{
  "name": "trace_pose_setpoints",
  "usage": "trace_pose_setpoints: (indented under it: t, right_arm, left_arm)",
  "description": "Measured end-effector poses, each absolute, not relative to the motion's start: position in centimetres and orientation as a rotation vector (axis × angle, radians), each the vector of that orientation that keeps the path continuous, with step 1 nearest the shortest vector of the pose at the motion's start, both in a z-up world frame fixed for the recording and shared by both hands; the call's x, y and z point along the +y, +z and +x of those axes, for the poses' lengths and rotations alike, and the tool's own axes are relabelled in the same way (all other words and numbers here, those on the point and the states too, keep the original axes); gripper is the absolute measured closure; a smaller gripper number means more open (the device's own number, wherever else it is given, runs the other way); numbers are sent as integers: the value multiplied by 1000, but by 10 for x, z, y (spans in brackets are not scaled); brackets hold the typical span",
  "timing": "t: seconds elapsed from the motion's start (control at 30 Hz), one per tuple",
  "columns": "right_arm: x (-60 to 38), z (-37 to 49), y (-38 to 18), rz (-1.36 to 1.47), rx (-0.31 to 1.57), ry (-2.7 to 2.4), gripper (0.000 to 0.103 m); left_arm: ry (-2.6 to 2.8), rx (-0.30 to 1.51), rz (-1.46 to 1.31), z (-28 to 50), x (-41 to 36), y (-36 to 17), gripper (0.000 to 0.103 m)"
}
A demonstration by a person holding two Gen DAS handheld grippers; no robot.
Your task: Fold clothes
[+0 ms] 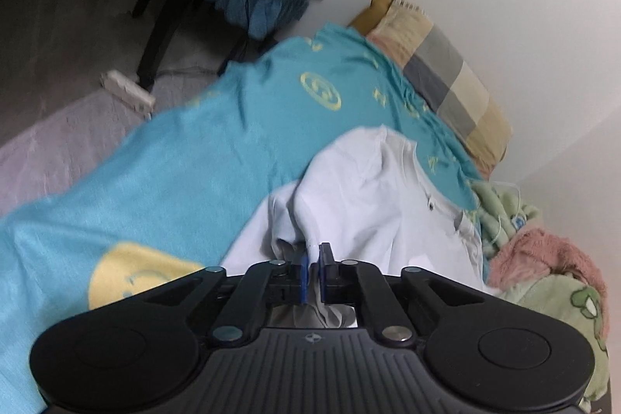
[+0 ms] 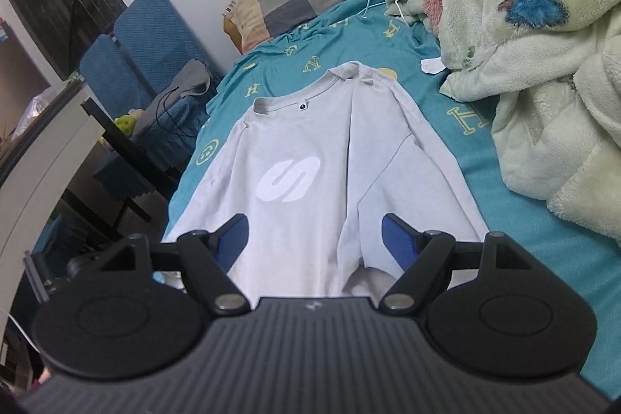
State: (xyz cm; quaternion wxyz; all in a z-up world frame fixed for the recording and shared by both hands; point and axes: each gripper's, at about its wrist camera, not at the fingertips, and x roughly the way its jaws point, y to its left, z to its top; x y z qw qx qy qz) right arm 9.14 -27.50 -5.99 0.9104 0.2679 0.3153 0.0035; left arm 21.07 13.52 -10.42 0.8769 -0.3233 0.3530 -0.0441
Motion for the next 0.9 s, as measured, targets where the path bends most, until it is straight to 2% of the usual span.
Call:
trace_pose_setpoints:
  t: [0.17, 0.43, 0.57, 0.77, 0.83, 0.9]
  right_arm:
    - [-275, 91, -62, 540, 659, -18, 26]
    - [-272, 110, -66, 488, 659, -60, 26]
    - [-272, 123, -69, 453, 656, -90, 26]
    - [-272, 135, -74, 396, 645, -111, 26]
    - [-272, 136, -74, 389, 643, -112, 26]
    - [-273, 137, -74, 389, 641, -107, 26]
  left_arm:
    - [-61, 606, -548, 244, 151, -46, 101]
    - [159, 534, -212, 359, 170, 27, 101]
    - [275, 616, -92, 407, 172, -2, 101]
    - [233, 673, -167, 418, 178, -63, 100]
    - [200, 688, -175, 413, 174, -72, 95]
    - [166, 698, -163, 403, 168, -73, 82]
